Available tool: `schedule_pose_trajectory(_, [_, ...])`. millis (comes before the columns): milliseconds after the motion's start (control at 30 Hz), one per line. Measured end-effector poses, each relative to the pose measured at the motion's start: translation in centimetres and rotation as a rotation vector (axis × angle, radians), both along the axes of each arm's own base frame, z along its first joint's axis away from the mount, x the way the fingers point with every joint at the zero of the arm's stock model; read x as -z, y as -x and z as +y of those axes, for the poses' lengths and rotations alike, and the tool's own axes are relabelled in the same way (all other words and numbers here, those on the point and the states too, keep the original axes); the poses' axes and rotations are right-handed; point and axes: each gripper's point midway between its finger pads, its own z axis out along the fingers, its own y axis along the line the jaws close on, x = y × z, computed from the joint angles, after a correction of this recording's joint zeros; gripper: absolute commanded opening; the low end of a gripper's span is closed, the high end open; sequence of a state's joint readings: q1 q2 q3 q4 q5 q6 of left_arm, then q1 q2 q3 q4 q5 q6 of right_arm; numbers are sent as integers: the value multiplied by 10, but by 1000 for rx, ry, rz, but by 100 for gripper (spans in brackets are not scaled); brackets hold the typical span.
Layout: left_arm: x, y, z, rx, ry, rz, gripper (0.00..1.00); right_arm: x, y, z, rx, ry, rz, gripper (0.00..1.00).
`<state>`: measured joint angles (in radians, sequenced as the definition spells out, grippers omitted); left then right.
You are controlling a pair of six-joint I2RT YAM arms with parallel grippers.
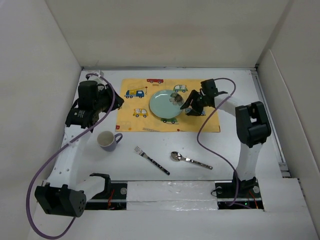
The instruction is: Set the dinner table for one person
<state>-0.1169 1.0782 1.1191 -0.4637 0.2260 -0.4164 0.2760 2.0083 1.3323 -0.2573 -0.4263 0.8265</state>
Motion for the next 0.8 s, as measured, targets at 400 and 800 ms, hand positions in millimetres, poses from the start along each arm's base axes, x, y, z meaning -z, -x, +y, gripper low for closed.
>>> schedule_pose_trajectory(400, [-67, -14, 14, -29, -84, -144, 8, -157, 58, 17, -247, -34, -509, 0])
schedule_pose_trajectory(800, [-74, -16, 12, -5, -97, -130, 34, -80, 154, 233, -996, -137, -606, 63])
